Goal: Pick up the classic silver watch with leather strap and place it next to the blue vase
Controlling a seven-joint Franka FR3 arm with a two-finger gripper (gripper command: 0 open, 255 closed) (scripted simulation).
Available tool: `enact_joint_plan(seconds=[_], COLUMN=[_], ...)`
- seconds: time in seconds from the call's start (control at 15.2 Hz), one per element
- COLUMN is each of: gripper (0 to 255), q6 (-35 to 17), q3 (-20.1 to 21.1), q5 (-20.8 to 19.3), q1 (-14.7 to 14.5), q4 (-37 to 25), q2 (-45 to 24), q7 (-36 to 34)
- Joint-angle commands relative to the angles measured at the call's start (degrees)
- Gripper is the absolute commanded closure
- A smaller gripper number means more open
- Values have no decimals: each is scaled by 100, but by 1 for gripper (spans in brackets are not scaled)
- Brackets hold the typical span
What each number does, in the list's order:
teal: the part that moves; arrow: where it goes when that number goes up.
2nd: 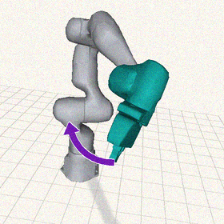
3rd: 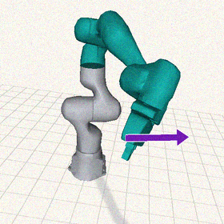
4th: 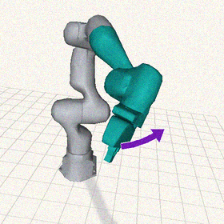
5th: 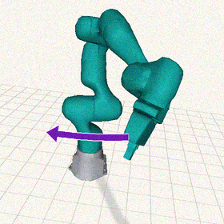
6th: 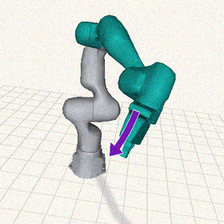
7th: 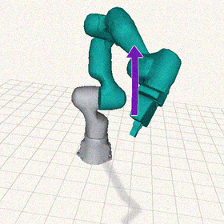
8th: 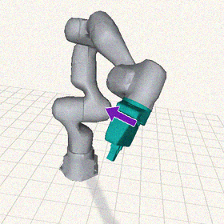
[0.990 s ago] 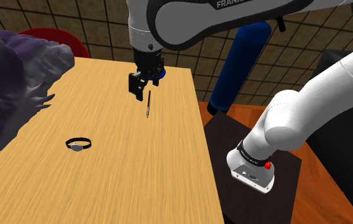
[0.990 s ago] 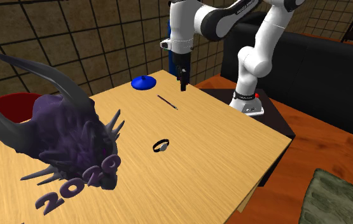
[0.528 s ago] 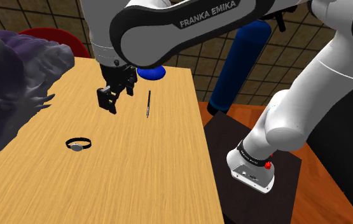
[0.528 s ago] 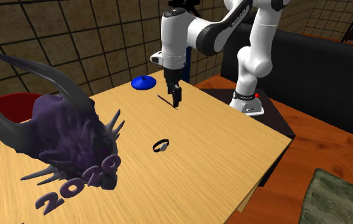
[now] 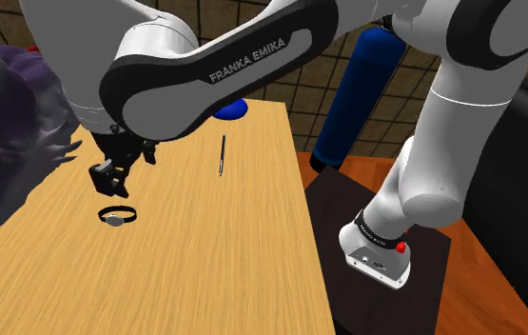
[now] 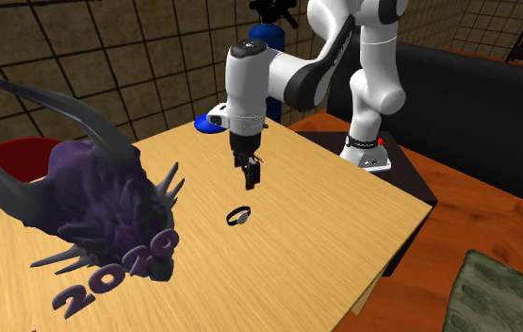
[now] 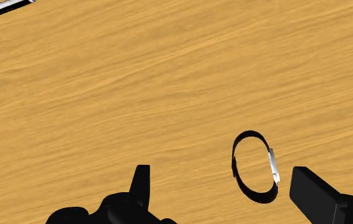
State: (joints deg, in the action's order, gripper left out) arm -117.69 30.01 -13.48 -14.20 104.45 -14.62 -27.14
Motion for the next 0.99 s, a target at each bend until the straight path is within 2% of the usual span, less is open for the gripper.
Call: enact_joint_plan(seconds=[0.0, 0.4, 0.92], gripper=[0, 0, 0], q6=[29, 275, -152], q3=[7, -89, -193], q5=[-298, -968, -1121], q1=[-218, -931, -943], q4=[-412, -1730, -1528], q2=[-435, -1606, -1855], q7=[-137, -308, -401])
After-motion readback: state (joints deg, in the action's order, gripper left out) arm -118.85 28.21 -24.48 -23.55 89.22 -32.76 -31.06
